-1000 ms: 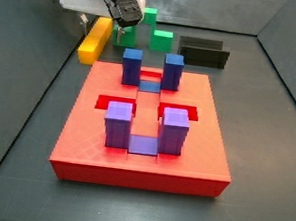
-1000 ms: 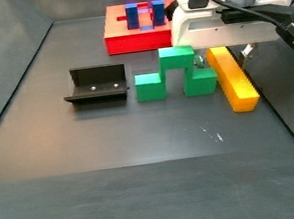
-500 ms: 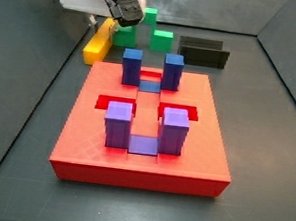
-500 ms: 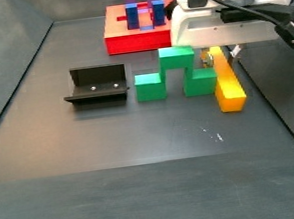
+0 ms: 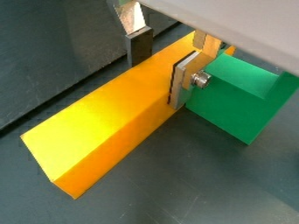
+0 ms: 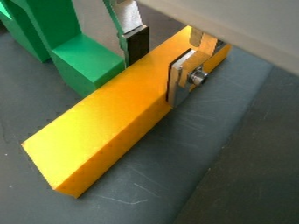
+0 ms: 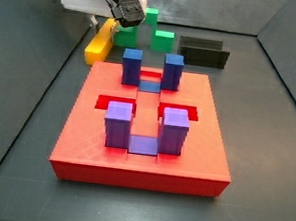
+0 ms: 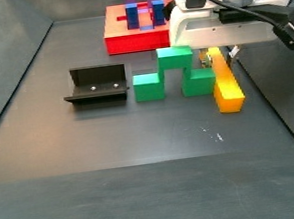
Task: Pick up the yellow object. Move up. Move to above the board. Insert the yellow object.
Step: Pick up the yellow object, then move up.
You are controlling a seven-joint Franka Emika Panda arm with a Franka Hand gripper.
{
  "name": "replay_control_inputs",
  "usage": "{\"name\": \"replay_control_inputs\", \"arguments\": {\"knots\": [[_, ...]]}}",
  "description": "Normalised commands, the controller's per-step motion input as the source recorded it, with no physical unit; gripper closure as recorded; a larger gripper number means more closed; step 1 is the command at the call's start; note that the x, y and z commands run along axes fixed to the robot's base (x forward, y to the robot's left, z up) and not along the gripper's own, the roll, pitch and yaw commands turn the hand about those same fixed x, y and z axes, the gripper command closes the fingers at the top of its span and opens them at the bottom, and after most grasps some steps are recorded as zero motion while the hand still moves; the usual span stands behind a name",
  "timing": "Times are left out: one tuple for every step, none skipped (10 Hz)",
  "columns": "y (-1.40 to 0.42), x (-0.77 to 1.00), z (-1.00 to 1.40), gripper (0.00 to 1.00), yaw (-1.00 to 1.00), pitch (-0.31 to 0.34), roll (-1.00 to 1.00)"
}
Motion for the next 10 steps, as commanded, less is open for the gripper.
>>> {"name": "replay_control_inputs", "arguments": {"knots": [[0.0,0.0,0.0,1.0,0.0,0.0,0.0],[0.0,0.0,0.0,1.0,0.0,0.0,0.0],[0.0,0.0,0.0,1.0,0.0,0.0,0.0],[0.0,0.0,0.0,1.0,0.0,0.0,0.0],[0.0,0.0,0.0,1.0,0.0,0.0,0.0],[0.0,0.0,0.0,1.0,0.0,0.0,0.0],[0.0,0.0,0.0,1.0,0.0,0.0,0.0],[0.0,0.0,0.0,1.0,0.0,0.0,0.0],[0.0,0.0,0.83,1.0,0.0,0.0,0.0],[0.0,-0.01,0.8,1.0,0.0,0.016,0.0]]}}
